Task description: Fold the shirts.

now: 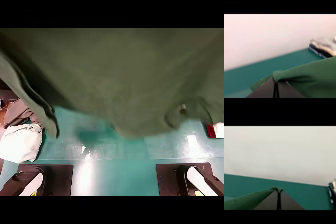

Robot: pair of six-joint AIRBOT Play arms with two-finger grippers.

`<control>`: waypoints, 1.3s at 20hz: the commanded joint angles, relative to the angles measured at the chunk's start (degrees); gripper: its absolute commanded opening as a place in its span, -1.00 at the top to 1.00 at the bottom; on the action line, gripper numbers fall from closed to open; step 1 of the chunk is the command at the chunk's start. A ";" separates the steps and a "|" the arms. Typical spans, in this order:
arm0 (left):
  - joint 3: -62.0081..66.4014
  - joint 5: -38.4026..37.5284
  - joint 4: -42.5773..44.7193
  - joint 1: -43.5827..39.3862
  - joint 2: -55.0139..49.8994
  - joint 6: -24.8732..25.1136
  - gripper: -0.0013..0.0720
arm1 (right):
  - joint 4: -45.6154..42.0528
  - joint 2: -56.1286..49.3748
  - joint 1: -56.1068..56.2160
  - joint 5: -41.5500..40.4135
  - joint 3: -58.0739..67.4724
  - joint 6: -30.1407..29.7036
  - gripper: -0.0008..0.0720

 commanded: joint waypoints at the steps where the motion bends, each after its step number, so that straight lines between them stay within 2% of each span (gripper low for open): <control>1: -12.00 -4.28 -0.31 0.07 -5.33 -0.04 0.91 | -1.64 -5.07 5.66 2.19 -6.97 1.29 0.95; 4: -20.81 -5.22 -4.20 0.07 -14.88 0.70 0.91 | -14.80 -11.39 17.90 -1.55 -17.66 3.19 0.95; 7: -25.66 -4.13 -5.09 0.09 -25.33 1.84 0.90 | -27.47 -20.72 26.93 -7.43 -21.31 6.40 0.94; 10: -25.77 -1.90 -5.16 0.07 -34.62 1.60 0.90 | -28.50 -30.03 30.14 -13.22 -21.35 8.28 0.93; 11: -25.77 -1.66 -5.14 0.07 -36.15 1.64 0.70 | -28.46 -31.93 30.27 -14.05 -21.38 8.98 0.92; 12: -25.75 -1.44 -4.92 0.09 -37.07 1.64 -0.33 | -28.37 -33.46 30.23 -14.56 -21.35 8.98 0.77; 13: -25.75 -0.79 -4.17 0.09 -37.11 1.64 -1.00 | -28.41 -34.32 29.92 -14.60 -21.35 8.98 0.01; 14: -25.05 -0.94 -2.75 0.09 -37.03 1.64 -1.00 | -28.39 -34.62 29.42 -14.38 -21.38 8.98 -0.48; 19: -21.62 -12.26 1.46 -0.83 -36.52 0.09 -0.99 | -28.46 -30.25 26.53 -5.95 -21.40 8.17 -0.39; 20: -23.43 -12.63 2.51 -2.01 -35.43 0.09 -0.94 | -28.52 -29.22 26.56 -4.15 -21.42 7.21 -0.39; 21: -25.92 -12.04 3.56 -3.58 -34.05 0.20 -0.56 | -28.48 -28.11 26.58 -2.69 -21.51 6.38 -0.33; 22: -29.11 -11.39 4.90 -5.75 -32.30 0.17 -0.52 | -28.44 -26.88 26.58 -2.12 -22.27 6.05 -0.26; 26: -43.15 -9.86 11.65 -14.88 -25.05 -0.72 -0.51 | -28.37 -20.61 26.58 -3.30 -31.69 6.10 -0.26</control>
